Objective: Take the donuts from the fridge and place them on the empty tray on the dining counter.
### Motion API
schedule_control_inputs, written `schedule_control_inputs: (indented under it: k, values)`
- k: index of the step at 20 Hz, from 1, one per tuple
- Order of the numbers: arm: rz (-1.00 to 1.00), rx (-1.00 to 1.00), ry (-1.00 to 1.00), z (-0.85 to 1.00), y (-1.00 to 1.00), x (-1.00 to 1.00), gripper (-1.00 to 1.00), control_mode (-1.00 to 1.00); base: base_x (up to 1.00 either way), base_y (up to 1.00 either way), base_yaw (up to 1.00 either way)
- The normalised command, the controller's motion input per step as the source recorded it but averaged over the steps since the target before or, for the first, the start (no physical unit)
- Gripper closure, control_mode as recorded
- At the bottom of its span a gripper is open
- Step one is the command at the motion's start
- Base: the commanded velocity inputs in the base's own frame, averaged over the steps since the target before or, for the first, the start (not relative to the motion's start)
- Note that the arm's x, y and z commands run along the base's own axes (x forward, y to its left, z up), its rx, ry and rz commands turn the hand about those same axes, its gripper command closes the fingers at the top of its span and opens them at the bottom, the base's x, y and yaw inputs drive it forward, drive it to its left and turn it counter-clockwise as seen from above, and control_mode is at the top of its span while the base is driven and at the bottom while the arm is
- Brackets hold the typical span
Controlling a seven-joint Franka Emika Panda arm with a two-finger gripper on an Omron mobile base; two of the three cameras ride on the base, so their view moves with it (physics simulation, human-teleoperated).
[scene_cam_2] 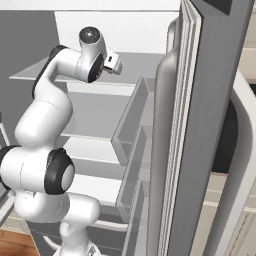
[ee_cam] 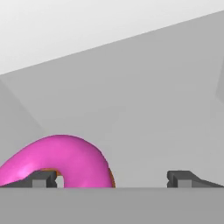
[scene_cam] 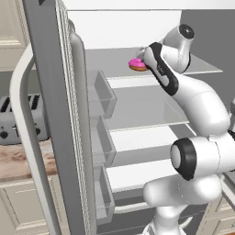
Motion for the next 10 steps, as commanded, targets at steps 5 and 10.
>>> schedule_control_inputs:
  k: [5,10]
  values:
    - [0.00,0.00,0.10,-0.45,0.19,0.02,-1.00,-1.00,0.00,0.00,0.00]
    - [0.00,0.00,0.20,-0.86,0.64,0.00,1.00,-1.00,0.00,0.00,0.00]
